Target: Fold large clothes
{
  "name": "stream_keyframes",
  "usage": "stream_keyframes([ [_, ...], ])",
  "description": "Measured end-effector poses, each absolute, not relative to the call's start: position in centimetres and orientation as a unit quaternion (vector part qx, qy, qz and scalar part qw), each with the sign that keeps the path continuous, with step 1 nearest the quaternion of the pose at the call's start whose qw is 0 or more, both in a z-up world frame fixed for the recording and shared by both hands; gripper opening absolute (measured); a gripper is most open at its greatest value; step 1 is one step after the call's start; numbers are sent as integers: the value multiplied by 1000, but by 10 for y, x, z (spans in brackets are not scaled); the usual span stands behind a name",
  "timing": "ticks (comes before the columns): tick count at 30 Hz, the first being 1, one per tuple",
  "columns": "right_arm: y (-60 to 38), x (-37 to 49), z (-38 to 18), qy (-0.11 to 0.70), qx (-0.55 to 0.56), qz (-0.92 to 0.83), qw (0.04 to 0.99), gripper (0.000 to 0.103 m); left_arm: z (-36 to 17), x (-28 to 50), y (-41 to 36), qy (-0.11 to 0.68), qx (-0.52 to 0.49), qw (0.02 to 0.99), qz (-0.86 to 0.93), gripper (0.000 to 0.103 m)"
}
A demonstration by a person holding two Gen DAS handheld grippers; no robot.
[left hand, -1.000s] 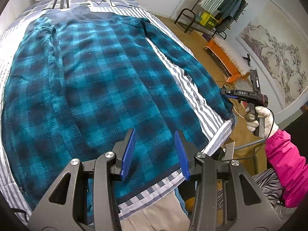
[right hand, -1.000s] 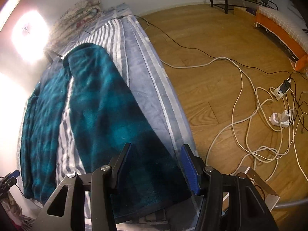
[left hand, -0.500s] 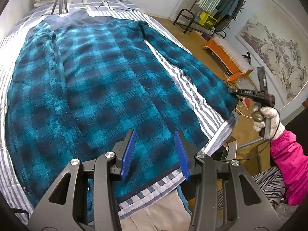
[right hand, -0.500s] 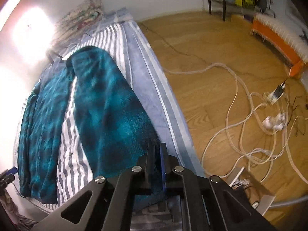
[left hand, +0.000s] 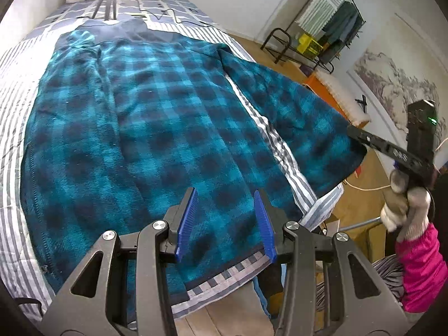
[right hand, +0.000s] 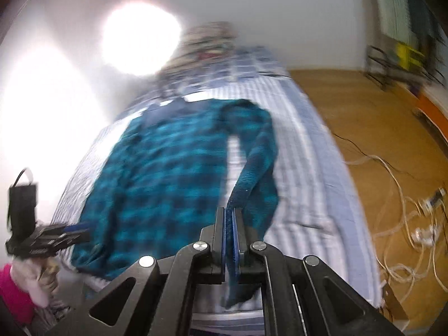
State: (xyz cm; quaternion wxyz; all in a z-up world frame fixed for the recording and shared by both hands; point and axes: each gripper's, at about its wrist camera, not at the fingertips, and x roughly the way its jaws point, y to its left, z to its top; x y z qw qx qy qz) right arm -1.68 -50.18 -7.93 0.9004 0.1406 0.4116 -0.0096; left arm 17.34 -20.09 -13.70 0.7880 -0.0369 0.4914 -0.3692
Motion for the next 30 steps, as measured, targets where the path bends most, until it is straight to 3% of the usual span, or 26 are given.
stream_keyframes([
  [9, -377, 13, -103, 457, 32, 105, 883, 1, -142, 188, -180, 511, -100, 780, -346, 42],
  [19, -305, 11, -181, 532, -37, 205, 821, 2, -164, 201, -165, 540, -153, 764, -319, 42],
  [22, -313, 1, -176, 526, -10, 235, 818, 15, -173, 202, -171, 551, -153, 755, -321, 42],
  [23, -316, -2, -172, 521, 0, 240, 819, 31, -177, 201, -174, 555, -153, 751, -323, 42],
  [24, -322, -7, -165, 512, 17, 250, 822, 35, -180, 201, -177, 559, -154, 747, -325, 42],
  [30, -362, -19, -141, 483, 75, 225, 843, 37, -197, 198, -192, 580, -174, 723, -333, 42],
])
